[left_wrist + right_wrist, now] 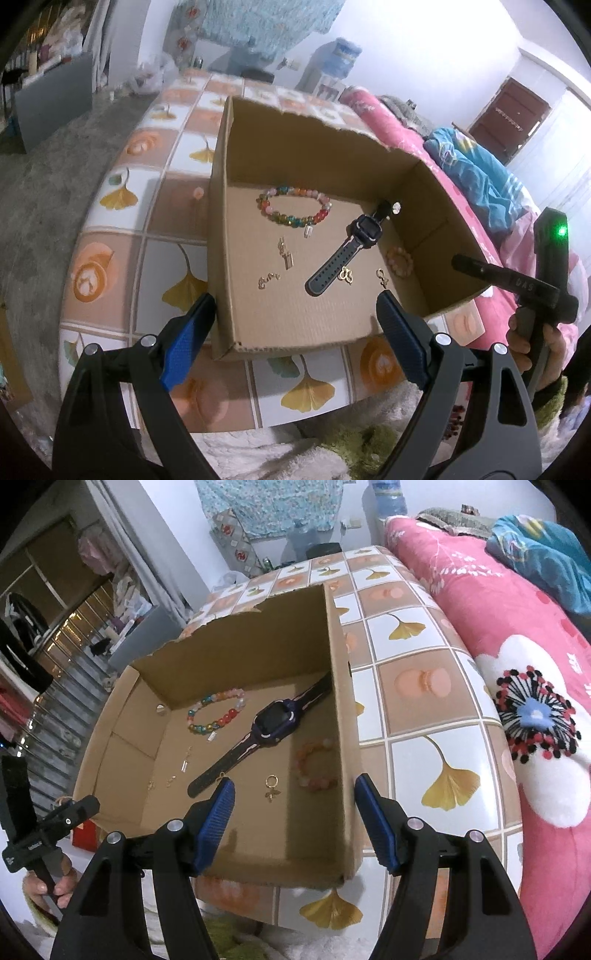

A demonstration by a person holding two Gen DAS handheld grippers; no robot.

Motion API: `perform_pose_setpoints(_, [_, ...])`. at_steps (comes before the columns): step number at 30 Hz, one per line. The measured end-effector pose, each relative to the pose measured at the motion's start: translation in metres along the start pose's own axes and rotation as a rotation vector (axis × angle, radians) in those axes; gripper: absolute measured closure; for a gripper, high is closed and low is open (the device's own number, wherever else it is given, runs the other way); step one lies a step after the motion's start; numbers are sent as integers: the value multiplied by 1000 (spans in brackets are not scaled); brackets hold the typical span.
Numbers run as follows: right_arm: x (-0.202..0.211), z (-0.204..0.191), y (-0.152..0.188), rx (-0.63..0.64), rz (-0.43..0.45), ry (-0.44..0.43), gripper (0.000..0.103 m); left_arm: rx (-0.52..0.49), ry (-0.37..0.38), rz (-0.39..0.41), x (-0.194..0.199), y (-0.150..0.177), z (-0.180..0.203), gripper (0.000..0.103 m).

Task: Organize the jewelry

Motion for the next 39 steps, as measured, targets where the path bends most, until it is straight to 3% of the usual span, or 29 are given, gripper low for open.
perform_pose_setpoints(2, [8, 1, 2, 6, 26, 22, 35, -44, -47, 41, 11, 0, 4, 17])
perform_pose_setpoints(6, [42, 7, 12, 39, 138, 149, 27, -130, -150, 110, 34, 5, 12, 14])
perform_pose_setpoints(10, [88, 0, 23, 101, 304, 249, 11, -127, -191, 183, 60, 11, 17, 11])
perform_pose_setpoints(13, [120, -12, 35, 156, 452, 323, 7, -111, -239, 244, 76, 13, 22, 8])
perform_pose_setpoints(18, [132, -21, 49, 120, 540, 304, 7, -136, -316, 310, 87, 15, 34, 8])
perform_pose_setpoints(20, [116, -26, 52, 126, 437, 257, 7, -145, -365, 282, 83, 17, 36, 8])
perform_pose_setpoints(23, [98, -33, 58, 138, 343, 215, 7, -156, -357, 198, 66, 22, 39, 8])
perform_pose_setpoints(28, [61, -29, 63, 104, 145, 245, 7, -80, -344, 56, 37, 36, 33, 8])
perform_pose_setpoints(30, [49, -26, 66, 71, 77, 229, 7, -62, -379, 4, 27, 40, 31, 8])
perform_pose_setpoints(34, [30, -24, 67, 51, 22, 268, 7, -39, -411, -52, 16, 43, 26, 8])
perform_pose_setpoints(39, [23, -28, 62, 57, 32, 283, 7, -5, -436, -58, 15, 41, 22, 8])
Point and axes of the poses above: each gripper's, at about its wrist camera, not at the fingertips, and x roughly against the way its jaws point, z to its right, y to its underside, the point moved 6 cm from there along -x, roughly the way its jaws point, and after that the axes turned 6 degrees about y, right-handed, at the moved point
